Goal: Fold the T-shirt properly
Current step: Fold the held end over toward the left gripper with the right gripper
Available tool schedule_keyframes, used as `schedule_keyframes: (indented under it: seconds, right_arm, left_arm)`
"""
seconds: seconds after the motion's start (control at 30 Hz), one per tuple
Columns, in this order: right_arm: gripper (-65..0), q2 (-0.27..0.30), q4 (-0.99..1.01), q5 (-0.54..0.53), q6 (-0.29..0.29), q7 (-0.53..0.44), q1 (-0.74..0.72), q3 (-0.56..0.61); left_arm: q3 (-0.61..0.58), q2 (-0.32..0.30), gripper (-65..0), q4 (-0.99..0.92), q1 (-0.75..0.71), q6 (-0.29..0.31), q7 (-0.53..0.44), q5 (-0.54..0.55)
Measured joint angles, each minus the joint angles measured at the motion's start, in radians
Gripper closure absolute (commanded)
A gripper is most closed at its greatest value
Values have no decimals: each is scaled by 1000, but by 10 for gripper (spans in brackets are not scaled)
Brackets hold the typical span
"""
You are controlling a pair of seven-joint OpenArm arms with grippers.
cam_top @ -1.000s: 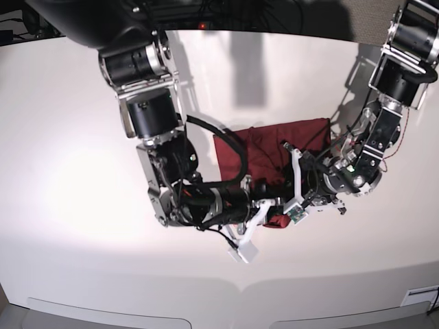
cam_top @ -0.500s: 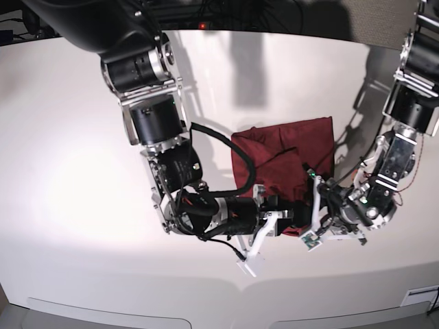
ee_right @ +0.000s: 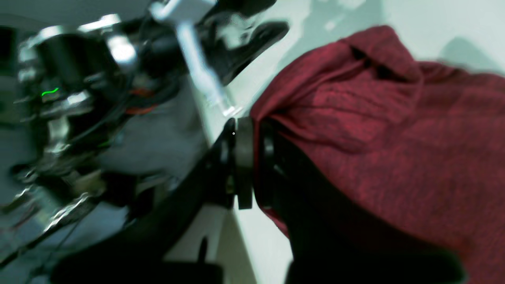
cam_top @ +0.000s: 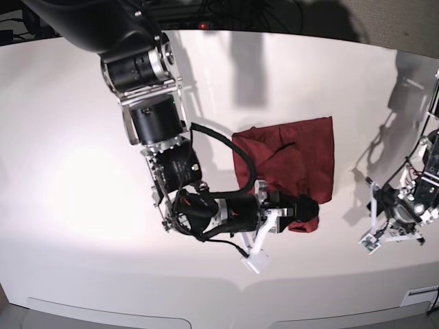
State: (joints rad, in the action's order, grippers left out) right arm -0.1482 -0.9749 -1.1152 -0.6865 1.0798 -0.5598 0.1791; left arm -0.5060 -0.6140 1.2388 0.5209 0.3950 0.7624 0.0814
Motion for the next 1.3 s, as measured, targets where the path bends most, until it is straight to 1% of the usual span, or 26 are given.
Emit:
schedule_keyframes:
  seconds: [0.03,0.07,0.1,0.17,0.23,0.27,0.37,0.43,0.47,0.5,0.53,0.57,0.63,0.67,0.7,0.73,0.77,0.83,0.9,0.93,0.97,1.0,1.07,1.13,1.2,1.3]
  right_arm:
    - [-157,1,0,-43,0,10,0,11]
    - [-202,0,0,-74,-3,18,-1,26]
    - [-218,0,0,-99,-3,17,-2,42]
    - [-217,-1,0,-122,-3,17,-2,82]
    - [-217,-2,0,-117,-3,18,-2,120]
    - [-217,-2,0,-108,-3,19,-2,131]
    - [-217,-1,0,-93,-3,8,-1,133]
    - [-217,-1,0,-89,-3,-32,-2,120]
    - [-217,-2,0,-58,-3,-60,-2,108]
    - [-217,-2,-1,-1,-3,-92,-3,93]
    - [-217,-2,-1,82,-3,-127,-3,77]
    - [-217,-2,-1,196,-3,-168,-4,63]
    - [-216,-2,-1,505,-2,-291,-3,42]
    - [-216,-1,0,655,-1,-366,0,34]
    - [-216,1,3,752,1,-424,2,24]
    - [-216,5,7,803,1,-478,3,18]
    - [-216,7,11,824,1,-523,3,15]
    - [-216,1,27,869,0,-584,-3,16]
    - [-216,-6,63,924,-1,-628,-11,18]
    - [-216,-6,87,956,-3,-646,-12,18]
    - [-216,-6,113,976,1,-654,-13,18]
    - [-216,-4,142,986,13,-664,-14,18]
    - [-216,-1,204,1028,25,-673,-27,18]
    - [-216,2,257,1046,37,-683,-52,18]
    - [-216,-2,303,1048,48,-701,-79,18]
    - [-216,8,346,1040,47,-731,-93,18]
  left_arm:
    - [0,-6,-215,0,0,0,0,0]
    - [0,-8,-215,0,0,0,0,1]
    - [0,-8,-215,0,0,0,-1,8]
    - [0,-3,-215,0,0,0,-1,18]
    - [0,-3,-215,0,0,0,-1,69]
    - [0,-3,-215,0,0,0,-1,73]
    - [0,-4,-215,0,0,0,0,100]
    - [0,-3,-215,0,0,0,-1,100]
    - [0,-3,-215,0,0,0,-1,100]
    - [0,-3,-215,0,0,0,-1,117]
    - [0,-4,-215,0,0,-1,-1,145]
    - [0,-4,-215,0,0,-1,0,177]
    - [0,-3,-213,0,0,-1,-1,238]
    - [0,0,-197,2,0,-7,-4,241]
    - [0,5,-175,8,-2,-32,-6,236]
    - [0,10,-155,21,-3,-53,-8,227]
    - [0,14,-149,39,-3,-58,-5,227]
    - [0,34,-150,94,-3,-64,13,232]
    - [0,82,-150,157,-7,-81,71,230]
    - [0,111,-150,188,-20,-108,84,234]
    - [0,139,-150,214,-39,-120,84,218]
    - [-2,167,-150,234,-61,-145,88,188]
    - [-6,208,-150,256,-97,-240,124,101]
    - [-4,224,-150,284,-115,-297,163,47]
    - [4,238,-150,324,-134,-331,190,14]
    - [6,264,-150,403,-206,-357,217,-11]
